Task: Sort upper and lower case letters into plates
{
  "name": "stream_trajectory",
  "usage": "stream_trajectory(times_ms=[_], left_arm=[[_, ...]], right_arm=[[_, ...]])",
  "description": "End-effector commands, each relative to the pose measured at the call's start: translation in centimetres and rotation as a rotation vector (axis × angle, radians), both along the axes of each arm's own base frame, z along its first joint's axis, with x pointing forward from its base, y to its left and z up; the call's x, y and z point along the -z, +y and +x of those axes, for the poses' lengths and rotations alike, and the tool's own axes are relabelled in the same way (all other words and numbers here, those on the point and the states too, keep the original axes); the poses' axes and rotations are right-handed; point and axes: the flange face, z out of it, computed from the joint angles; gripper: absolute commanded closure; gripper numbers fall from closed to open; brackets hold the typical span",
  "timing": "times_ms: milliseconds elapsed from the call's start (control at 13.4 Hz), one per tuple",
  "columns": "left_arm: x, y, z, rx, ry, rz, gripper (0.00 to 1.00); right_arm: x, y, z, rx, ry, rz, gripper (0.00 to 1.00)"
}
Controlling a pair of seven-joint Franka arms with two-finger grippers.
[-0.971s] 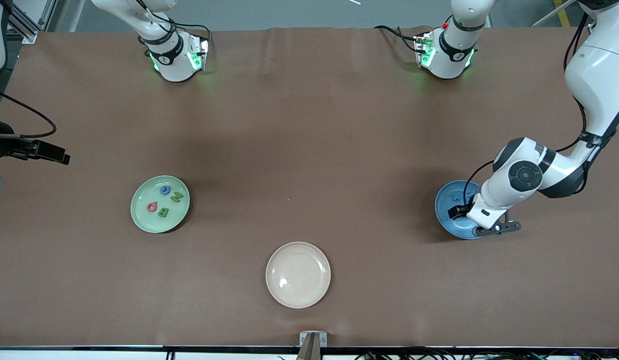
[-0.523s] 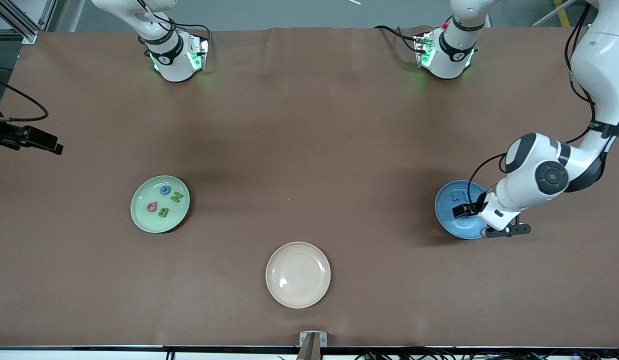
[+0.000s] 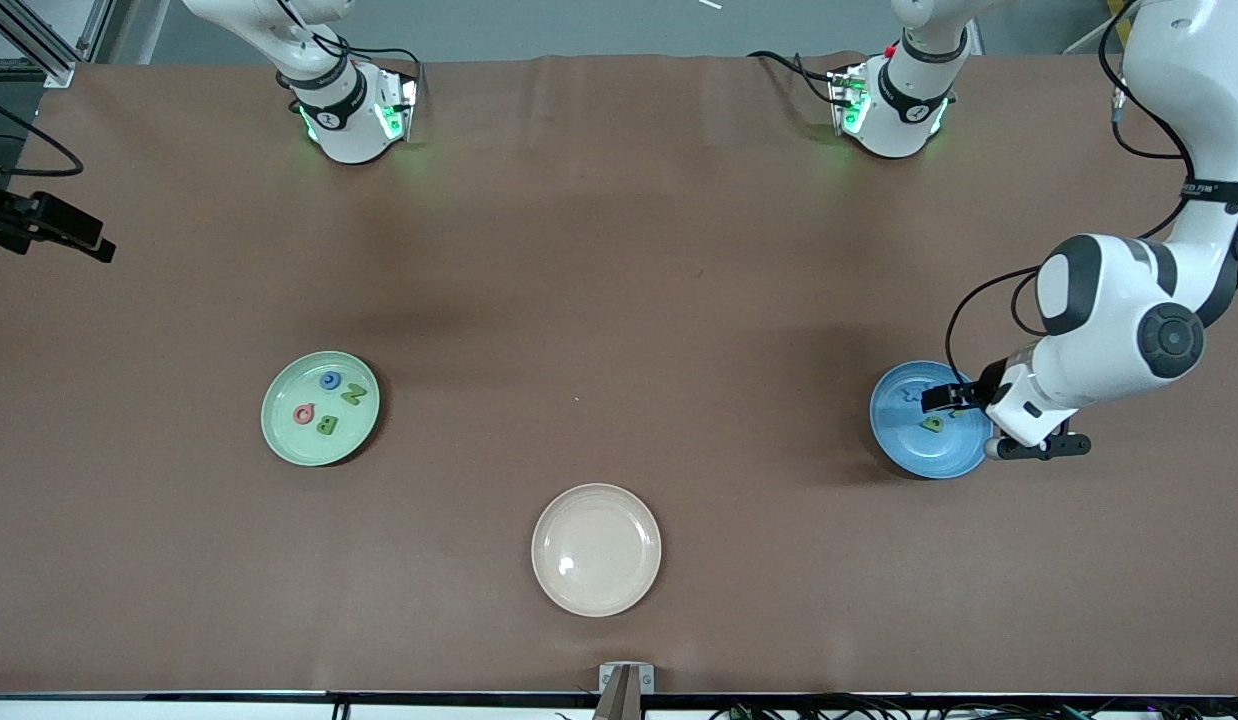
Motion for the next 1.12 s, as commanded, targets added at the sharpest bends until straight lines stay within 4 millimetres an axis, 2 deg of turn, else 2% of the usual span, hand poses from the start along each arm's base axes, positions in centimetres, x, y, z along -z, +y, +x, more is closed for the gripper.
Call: stream_trajectory(times_ms=[0, 224, 299, 448, 672, 821, 1045], left_arm=[[-2.3, 1.3, -1.3, 0.018, 0.013, -0.016, 0.00], [-5.8, 1.5, -1.8, -0.010, -0.004, 0.011, 0.00], [-7.6, 1.9, -1.8, -0.035, -0.021, 0.018, 0.00], [-13.3, 3.0, -2.9, -0.065, -0.076, 0.031, 0.00], [-21.3, 3.1, -5.1, -0.048, -0.128, 0.039, 0.00], [-25.8, 3.5, -5.4, -0.043, -0.139, 0.038, 0.00], [-30.5, 4.0, -5.9, -0.022, -0.135, 0.091, 0.00]], right_arm=[[0.3, -0.1, -0.8, -0.005, -0.015, 0.016, 0.00], [0.4, 0.0, -0.8, -0.023, -0.010, 0.016, 0.00], [0.4, 0.0, -0.9, -0.037, -0.009, 0.013, 0.00], [0.4, 0.2, -0.9, -0.043, -0.002, 0.009, 0.00], [0.1, 0.2, -1.1, -0.048, -0.006, -0.001, 0.00], [0.1, 0.2, -1.1, -0.048, -0.003, -0.006, 0.00], [0.1, 0.3, -1.1, -0.051, -0.004, -0.006, 0.00]])
